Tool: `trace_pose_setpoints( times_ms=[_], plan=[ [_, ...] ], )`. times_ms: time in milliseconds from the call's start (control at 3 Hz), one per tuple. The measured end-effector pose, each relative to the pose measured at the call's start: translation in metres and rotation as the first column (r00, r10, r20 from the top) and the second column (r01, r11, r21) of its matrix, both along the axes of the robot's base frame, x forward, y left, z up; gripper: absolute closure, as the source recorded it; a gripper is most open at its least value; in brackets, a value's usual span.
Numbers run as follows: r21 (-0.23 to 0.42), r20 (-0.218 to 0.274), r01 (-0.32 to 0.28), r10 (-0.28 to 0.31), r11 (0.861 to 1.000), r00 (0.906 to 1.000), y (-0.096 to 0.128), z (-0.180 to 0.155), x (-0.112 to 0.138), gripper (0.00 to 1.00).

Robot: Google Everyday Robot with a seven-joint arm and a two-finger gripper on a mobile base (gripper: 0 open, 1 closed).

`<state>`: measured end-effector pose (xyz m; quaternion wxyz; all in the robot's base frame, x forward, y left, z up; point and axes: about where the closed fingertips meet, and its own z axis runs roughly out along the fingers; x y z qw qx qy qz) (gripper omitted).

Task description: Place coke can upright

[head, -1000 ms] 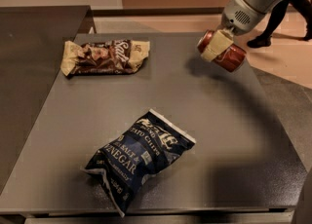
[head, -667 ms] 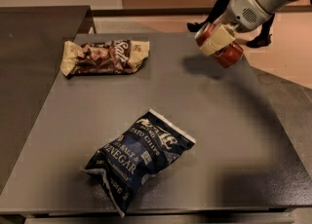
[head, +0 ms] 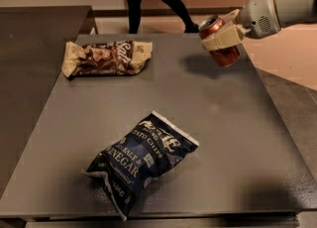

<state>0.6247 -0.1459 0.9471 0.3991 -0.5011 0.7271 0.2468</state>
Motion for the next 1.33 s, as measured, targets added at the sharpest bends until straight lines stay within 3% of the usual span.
trace_pose_setpoints(
  times_ms=[333, 667, 1000, 1333],
  plan=[
    [0.156, 0.029, -0.011, 0.006, 0.988, 0.9996, 0.001, -0.002, 0.0, 1.0],
    [0.285, 0.04, -0.023, 0.012, 0.958, 0.9991, 0.001, -0.006, -0.003, 1.0],
    [0.373, 0.036, -0.032, 0.02, 0.927, 0.9991, 0.0, -0.013, -0.006, 1.0],
    [0.424, 0.029, -0.042, 0.033, 0.905, 0.999, 0.0, -0.021, -0.01, 0.83]
  ],
)
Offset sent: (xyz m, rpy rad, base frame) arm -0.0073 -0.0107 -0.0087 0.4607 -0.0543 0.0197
